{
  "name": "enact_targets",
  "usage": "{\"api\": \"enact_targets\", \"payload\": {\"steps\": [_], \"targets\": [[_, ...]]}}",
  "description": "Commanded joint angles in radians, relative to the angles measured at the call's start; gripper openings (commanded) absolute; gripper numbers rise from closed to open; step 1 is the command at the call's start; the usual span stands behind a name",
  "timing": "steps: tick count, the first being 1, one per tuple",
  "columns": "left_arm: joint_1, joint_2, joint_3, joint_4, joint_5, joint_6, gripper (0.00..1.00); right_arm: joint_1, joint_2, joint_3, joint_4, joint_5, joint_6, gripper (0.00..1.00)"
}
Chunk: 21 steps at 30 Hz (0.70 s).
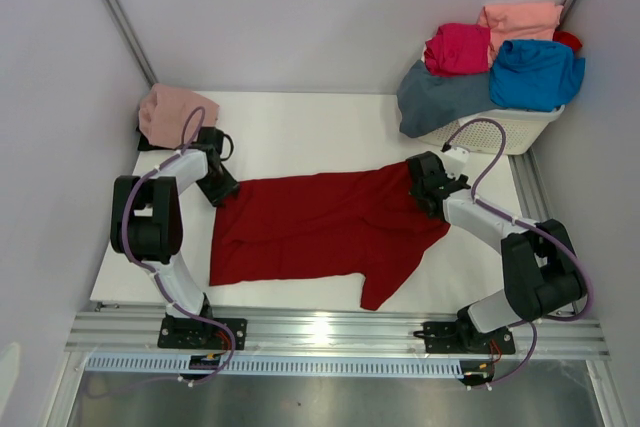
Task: Fold and stack the t-shirts
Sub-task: Fold the flattened tshirt in 1/3 of the way
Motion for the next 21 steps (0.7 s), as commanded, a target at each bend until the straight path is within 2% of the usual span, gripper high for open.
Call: {"api": "enact_targets", "payload": {"steps": [1, 7, 8, 11, 21], "targets": [[0.010, -0.009, -0.008, 0.027, 0.021, 0.021, 0.43, 0.007, 0.006, 0.001, 0.029, 0.036, 0.010, 0.68], [0.010, -0.004, 0.001, 0.021, 0.023, 0.034, 0.22, 0.010, 0.000, 0.001, 0.020, 0.040, 0.014, 0.68], [0.010, -0.003, 0.001, 0.021, 0.024, 0.037, 0.13, 0.011, 0.000, 0.001, 0.020, 0.042, 0.014, 0.68], [0.010, -0.009, 0.004, 0.018, 0.021, 0.037, 0.01, 0.015, -0.003, 0.001, 0.014, 0.048, 0.015, 0.68], [0.022, -0.039, 0.101, -0.060, -0.080, 0.074, 0.01, 0.025, -0.008, -0.001, 0.004, 0.060, 0.023, 0.68]]}}
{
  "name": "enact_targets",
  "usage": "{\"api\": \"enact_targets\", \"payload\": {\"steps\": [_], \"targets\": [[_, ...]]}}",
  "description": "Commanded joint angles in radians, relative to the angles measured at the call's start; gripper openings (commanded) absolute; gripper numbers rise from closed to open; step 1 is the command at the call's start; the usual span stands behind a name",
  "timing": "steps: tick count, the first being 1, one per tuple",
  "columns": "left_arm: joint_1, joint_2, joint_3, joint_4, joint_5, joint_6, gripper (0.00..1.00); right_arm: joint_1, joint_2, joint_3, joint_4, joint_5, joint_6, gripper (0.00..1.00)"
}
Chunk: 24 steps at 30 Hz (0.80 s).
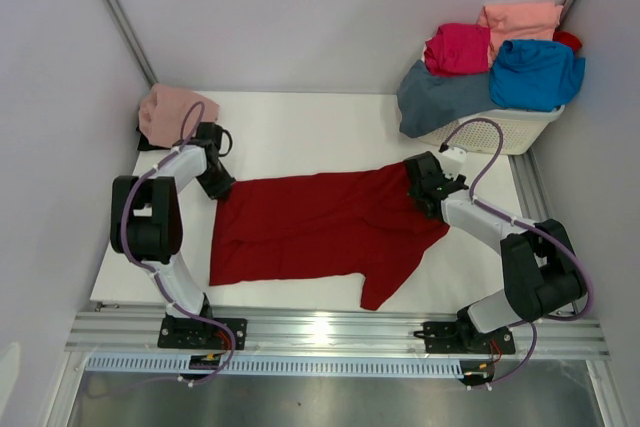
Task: Fold and stack the t-shirts
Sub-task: Fold the flattened tshirt in 1/3 of the way
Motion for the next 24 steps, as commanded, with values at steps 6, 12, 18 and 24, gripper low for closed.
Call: {"api": "enact_targets", "payload": {"steps": [6, 12, 18, 24], "targets": [[0.055, -0.072, 0.080, -0.025, -0.116, 0.012, 0.01, 0.012, -0.008, 0.001, 0.005, 0.058, 0.021, 0.68], [0.058, 0.003, 0.100, -0.063, -0.156, 0.005, 0.02, 0.012, -0.003, 0.002, 0.004, 0.069, 0.014, 0.68], [0.066, 0.031, 0.097, -0.054, -0.139, 0.009, 0.29, 0.014, 0.010, 0.013, 0.013, 0.072, 0.004, 0.68], [0.066, 0.017, 0.099, -0.061, -0.123, 0.002, 0.67, 0.011, 0.047, 0.024, 0.017, 0.072, 0.002, 0.68]]}}
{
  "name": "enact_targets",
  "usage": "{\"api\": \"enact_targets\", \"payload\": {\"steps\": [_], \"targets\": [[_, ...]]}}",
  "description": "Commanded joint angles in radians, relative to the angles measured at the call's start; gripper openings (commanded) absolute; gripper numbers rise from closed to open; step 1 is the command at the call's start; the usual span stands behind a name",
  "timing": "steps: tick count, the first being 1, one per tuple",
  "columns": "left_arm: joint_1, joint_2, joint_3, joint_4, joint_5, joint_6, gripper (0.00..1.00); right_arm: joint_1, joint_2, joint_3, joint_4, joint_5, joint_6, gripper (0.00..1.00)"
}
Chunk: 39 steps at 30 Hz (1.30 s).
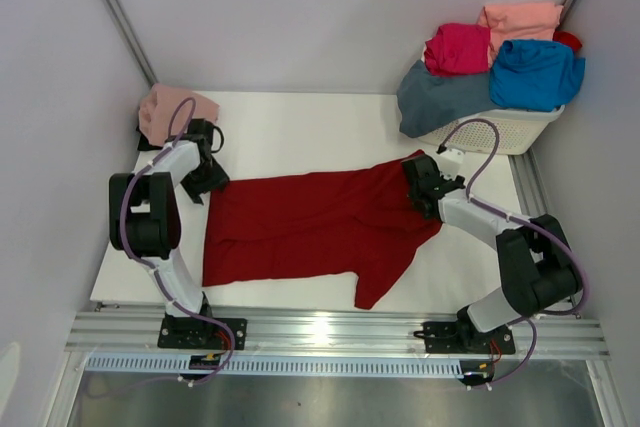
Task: Fold and stack the t-shirts
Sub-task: Fold the flattened tshirt in 1/3 of the way
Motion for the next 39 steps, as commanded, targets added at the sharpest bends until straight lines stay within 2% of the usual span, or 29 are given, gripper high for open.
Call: {"api": "enact_targets", "payload": {"steps": [1, 10, 14, 15, 18, 22, 29, 35, 39], "targets": [[0.012, -0.035, 0.026, -0.003, 0.000, -0.011, 0.68, 0.004, 0.024, 0.027, 0.017, 0.042, 0.007, 0.69], [0.010, -0.248, -0.052, 0.034, 0.114, -0.058, 0.67, -0.025, -0.038, -0.013, 0.028, -0.024, 0.007, 0.70], [0.007, -0.379, -0.235, 0.086, 0.197, -0.109, 0.66, -0.031, -0.094, -0.054, 0.013, -0.090, 0.030, 0.70], [0.004, -0.450, -0.263, 0.103, 0.221, -0.116, 0.66, -0.028, -0.107, -0.063, 0.008, -0.113, 0.040, 0.70], [-0.002, -0.557, -0.433, 0.145, 0.220, -0.144, 0.65, -0.016, -0.169, -0.111, -0.004, -0.153, 0.064, 0.70], [-0.008, -0.695, -0.526, 0.105, 0.207, -0.169, 0.65, 0.068, -0.238, -0.169, -0.047, -0.216, 0.128, 0.69], [-0.014, -0.909, -0.650, 0.011, 0.175, -0.213, 0.63, 0.238, -0.319, -0.222, -0.142, -0.191, 0.181, 0.69], [-0.020, -0.968, -0.678, -0.111, 0.131, -0.277, 0.60, 0.277, -0.367, -0.274, -0.177, -0.222, 0.211, 0.69], [-0.108, -0.988, -0.684, -0.151, 0.099, -0.342, 0.59, 0.349, -0.417, -0.278, -0.228, -0.208, 0.242, 0.69]]}}
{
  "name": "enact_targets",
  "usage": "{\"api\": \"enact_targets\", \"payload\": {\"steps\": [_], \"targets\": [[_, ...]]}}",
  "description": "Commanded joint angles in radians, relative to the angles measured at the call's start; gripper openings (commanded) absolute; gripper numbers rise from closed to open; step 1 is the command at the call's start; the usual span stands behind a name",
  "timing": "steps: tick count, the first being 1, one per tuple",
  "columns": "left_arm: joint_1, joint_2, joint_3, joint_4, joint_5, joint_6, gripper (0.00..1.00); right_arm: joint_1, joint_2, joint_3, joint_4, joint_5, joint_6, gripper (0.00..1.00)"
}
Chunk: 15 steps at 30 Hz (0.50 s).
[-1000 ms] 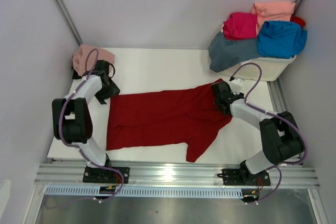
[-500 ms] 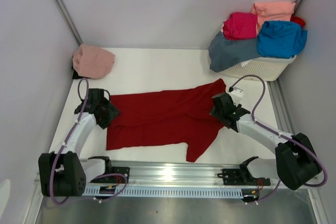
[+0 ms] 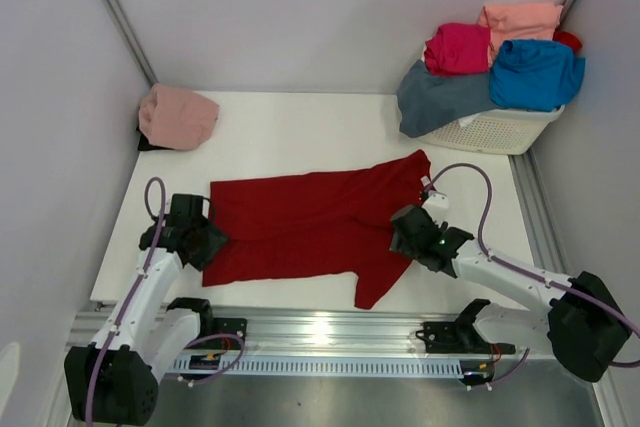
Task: Fold and stack the t-shirts
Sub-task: Fold the flattened tshirt in 1/3 of the way, then grap the side of the flattened tshirt closest away from the robot with both arms
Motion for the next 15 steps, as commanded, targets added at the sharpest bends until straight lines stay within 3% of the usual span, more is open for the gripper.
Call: {"api": "enact_targets", "payload": {"steps": [1, 7, 15], "targets": [[-0.055, -0.027, -0.014, -0.064, -0.048, -0.086, 0.59, 0.058, -0.056, -0.004, -0.071, 0.011, 0.055, 0.69], [-0.112, -0.019, -0.054, -0.061, -0.045, -0.138, 0.58, 0.130, -0.084, -0.048, -0.098, -0.003, 0.118, 0.69], [-0.135, 0.076, -0.086, -0.024, -0.077, -0.145, 0.55, 0.130, -0.046, -0.062, -0.064, -0.018, 0.100, 0.69]]}}
